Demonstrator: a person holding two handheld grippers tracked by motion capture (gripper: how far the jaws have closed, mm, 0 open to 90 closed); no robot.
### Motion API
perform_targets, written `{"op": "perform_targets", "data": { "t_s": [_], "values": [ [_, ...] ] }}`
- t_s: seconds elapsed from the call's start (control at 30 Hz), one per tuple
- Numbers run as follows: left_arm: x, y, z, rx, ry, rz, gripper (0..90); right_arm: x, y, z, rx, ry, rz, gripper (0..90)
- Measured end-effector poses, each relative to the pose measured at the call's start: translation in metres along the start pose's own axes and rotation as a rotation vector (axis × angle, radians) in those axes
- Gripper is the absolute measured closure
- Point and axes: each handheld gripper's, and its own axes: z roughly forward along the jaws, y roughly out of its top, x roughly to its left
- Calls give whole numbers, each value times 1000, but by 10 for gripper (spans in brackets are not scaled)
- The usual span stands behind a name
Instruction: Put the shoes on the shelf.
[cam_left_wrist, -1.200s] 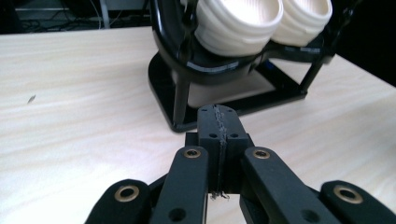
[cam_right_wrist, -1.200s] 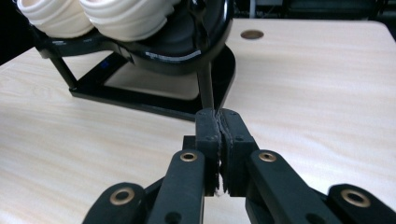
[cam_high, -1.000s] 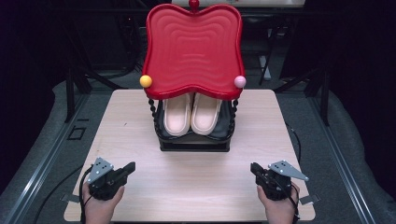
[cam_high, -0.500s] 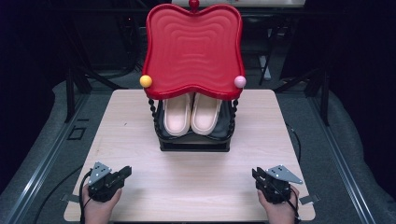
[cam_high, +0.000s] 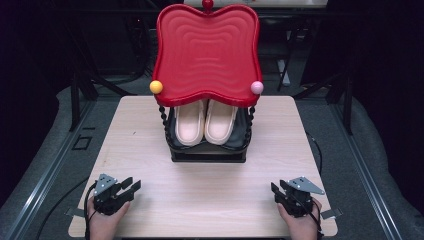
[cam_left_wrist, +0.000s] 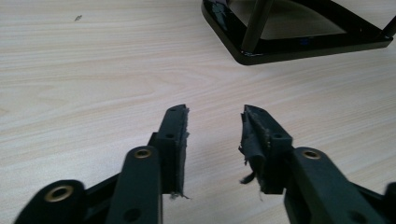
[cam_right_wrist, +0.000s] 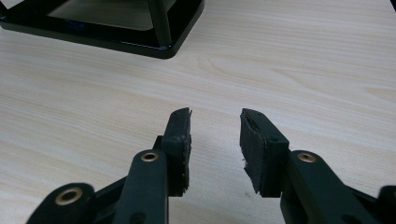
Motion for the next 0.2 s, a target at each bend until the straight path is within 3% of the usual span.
{"op": "perform_targets", "data": {
  "t_s": [0.2],
  "values": [
    [0,-1,1,0,10,2,538,1,1,-2,-15,0,1,575]
  ]
}}
